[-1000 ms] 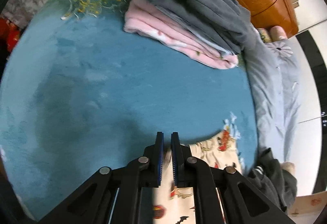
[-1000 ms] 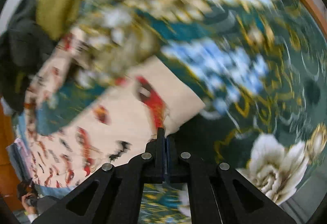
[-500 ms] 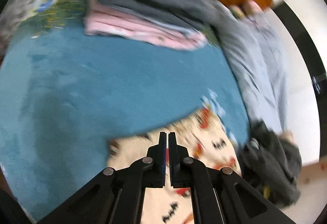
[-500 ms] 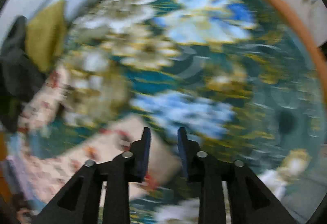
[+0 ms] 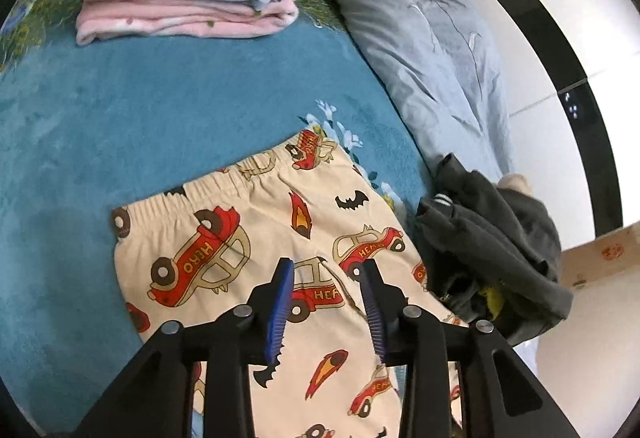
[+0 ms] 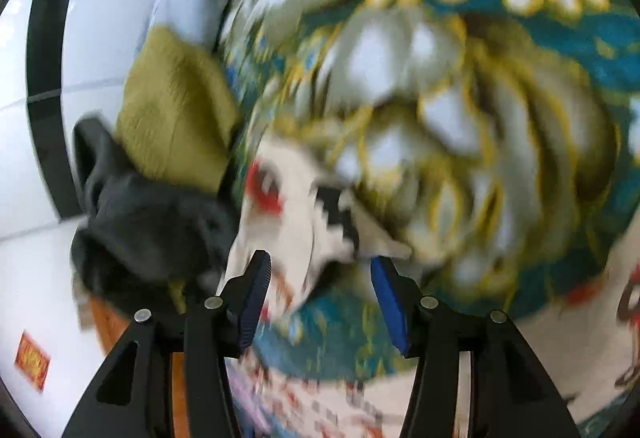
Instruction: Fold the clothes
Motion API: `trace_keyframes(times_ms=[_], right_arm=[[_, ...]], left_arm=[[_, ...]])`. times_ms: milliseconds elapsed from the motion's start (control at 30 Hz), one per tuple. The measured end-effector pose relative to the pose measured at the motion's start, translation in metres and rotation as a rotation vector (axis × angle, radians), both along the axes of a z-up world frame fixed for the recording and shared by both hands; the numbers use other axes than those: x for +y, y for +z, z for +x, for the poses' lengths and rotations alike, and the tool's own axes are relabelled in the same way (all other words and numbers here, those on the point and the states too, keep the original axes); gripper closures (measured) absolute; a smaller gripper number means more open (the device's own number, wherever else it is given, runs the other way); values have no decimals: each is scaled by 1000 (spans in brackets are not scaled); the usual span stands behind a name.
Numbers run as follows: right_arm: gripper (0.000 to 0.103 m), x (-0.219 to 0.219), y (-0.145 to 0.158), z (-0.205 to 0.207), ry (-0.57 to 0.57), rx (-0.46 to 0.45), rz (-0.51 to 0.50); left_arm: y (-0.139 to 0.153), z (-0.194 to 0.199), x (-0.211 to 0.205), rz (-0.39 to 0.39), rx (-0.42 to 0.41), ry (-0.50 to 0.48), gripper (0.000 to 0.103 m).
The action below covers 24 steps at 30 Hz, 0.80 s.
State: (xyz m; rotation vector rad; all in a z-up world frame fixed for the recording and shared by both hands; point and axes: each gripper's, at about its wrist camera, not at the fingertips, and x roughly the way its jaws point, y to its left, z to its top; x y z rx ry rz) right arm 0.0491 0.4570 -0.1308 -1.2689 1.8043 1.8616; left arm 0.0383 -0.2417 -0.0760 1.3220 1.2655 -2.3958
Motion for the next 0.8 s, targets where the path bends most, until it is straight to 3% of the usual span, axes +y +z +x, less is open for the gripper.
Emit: trace_keyframes(times_ms=[133,200,233,333,433,533,633,700,800], right_arm=[[51,10,10,-8,-71,6,73],[67,15,15,-13,-95,6,108],[84,14,19,-18,-66,-4,123],[93,12,38,-34,39,-4,207],[94,4,81,-38,178,59,428],[94,-7,143,-31,297,163,722],[94,-10,156,-27,372,113,947],[94,2,131,-25,377,23,922],[94,15,96,-15,318,-74,803]], left_arm=[[-3,4,-6,27,1,44,63],[-5,3,-8,35,-2,52,62],[-6,2,-8,35,-6,51,61],[-9,-1,-7,35,-15,47,60],[-10,-1,-7,37,-22,44,60],[-12,0,-11,47,-25,61,58],[-17,0,-16,69,-34,93,51],[-23,-2,-18,79,-64,108,50],[-29,-3,-22,82,-118,122,50]])
